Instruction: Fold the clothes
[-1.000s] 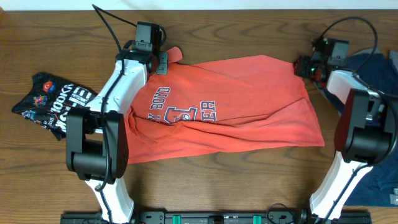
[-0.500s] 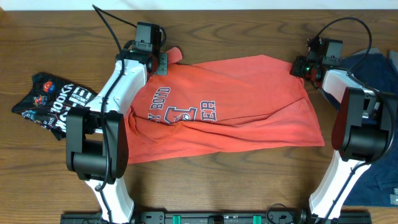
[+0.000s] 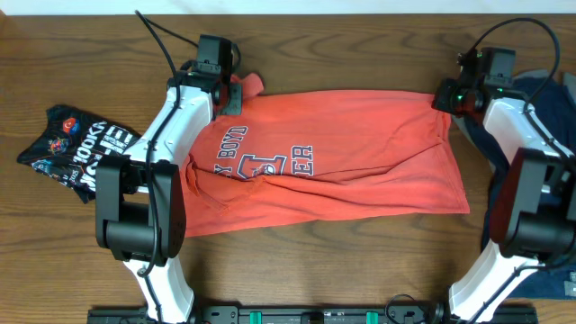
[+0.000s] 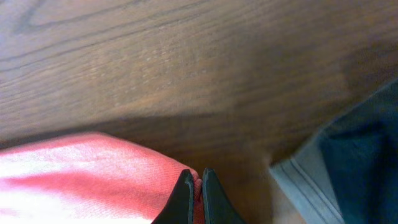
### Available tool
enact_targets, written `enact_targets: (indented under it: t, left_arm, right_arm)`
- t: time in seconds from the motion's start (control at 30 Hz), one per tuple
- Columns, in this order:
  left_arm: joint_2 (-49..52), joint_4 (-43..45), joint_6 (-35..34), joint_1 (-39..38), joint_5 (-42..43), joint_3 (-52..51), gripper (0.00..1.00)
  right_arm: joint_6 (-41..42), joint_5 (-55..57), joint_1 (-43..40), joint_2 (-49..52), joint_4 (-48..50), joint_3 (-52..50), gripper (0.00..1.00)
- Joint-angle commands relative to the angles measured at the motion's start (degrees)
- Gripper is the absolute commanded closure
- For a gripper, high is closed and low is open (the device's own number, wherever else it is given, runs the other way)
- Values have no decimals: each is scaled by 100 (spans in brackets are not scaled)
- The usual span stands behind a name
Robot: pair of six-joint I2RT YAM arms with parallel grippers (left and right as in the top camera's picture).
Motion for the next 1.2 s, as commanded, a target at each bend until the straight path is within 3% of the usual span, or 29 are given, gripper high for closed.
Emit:
enact_targets:
  t: [0.0, 0.3, 0.73, 1.17]
  left_arm:
    - [-184, -345, -256, 94, 11, 96, 94]
    - [-1040, -1180, -286, 435, 984, 96, 94]
    - [-1473, -3770, -507, 595, 1010, -7, 94]
    - [-1473, -4017, -509, 592, 831, -638, 94]
  right_arm:
    - [-179, 59, -24, -319, -273, 28, 99]
    - [-179, 125, -31, -734, -1047, 28, 99]
    - [-175, 1888, -28, -841, -3032, 20, 99]
    - [-177, 2256, -31, -841, -3965, 15, 99]
